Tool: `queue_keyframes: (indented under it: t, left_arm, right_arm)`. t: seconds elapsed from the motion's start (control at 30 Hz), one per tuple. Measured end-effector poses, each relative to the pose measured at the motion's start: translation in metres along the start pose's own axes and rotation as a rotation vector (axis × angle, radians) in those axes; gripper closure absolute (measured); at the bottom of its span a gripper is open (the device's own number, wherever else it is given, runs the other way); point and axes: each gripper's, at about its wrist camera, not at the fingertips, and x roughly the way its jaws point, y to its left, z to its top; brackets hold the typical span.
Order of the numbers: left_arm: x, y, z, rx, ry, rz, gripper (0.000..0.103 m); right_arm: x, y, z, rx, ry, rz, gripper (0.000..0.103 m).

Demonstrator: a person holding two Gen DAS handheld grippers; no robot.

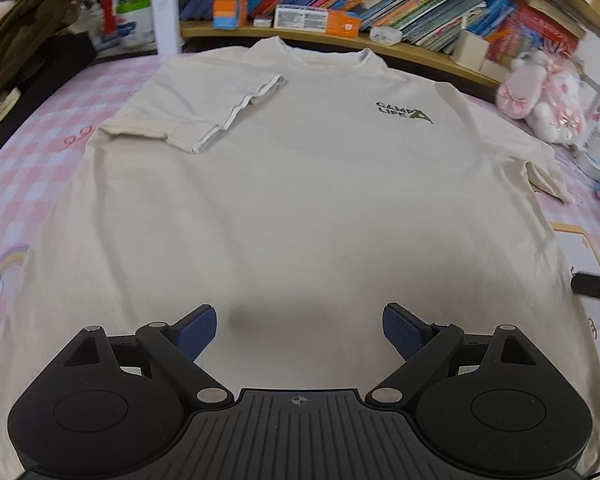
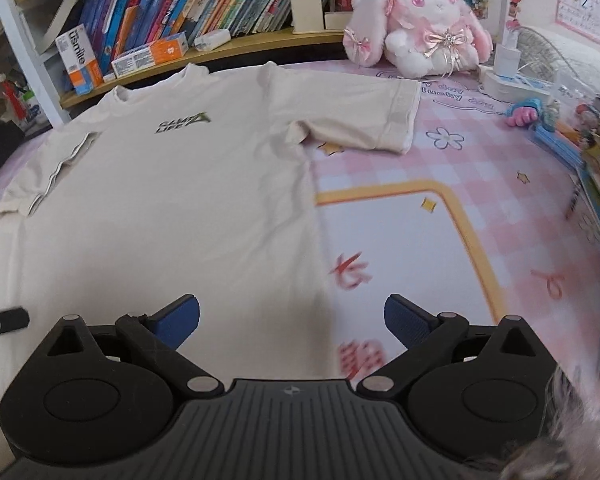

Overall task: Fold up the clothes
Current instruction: 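Move the right gripper to the other sleeve and grasp the side edge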

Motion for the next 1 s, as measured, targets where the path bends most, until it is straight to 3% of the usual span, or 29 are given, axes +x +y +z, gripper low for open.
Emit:
queue_keyframes:
  t: [0.13,0.23,0.43,0.6,1.0]
  left_arm:
    - [0.001,-0.009,-0.005,-0.051,0.009,0.044,0.011]
    - [0.002,-0.013,-0.010,-0.077,0.015,0.079,0.011]
    - [0.005,-0.020,-0.016,-0.110,0.030,0.123,0.011]
    - [0.008,-0.031,-0.019,-0.079,0.039,0.157,0.008]
    - [0.015,-0.038,-0.014,-0.075,0.076,0.167,0.001]
  right_arm:
    - [0.014,-0.029,0.022,0.023,0.020,0.051,0.030]
    - [0.026,-0.046,0.035,0.055,0.043,0.094,0.041]
    - [0.043,-0.065,0.054,0.090,0.060,0.136,0.043]
    - [0.052,-0.080,0.066,0.155,0.062,0.196,0.044]
    - [0.096,-0.143,0.102,0.669,0.081,0.358,0.062]
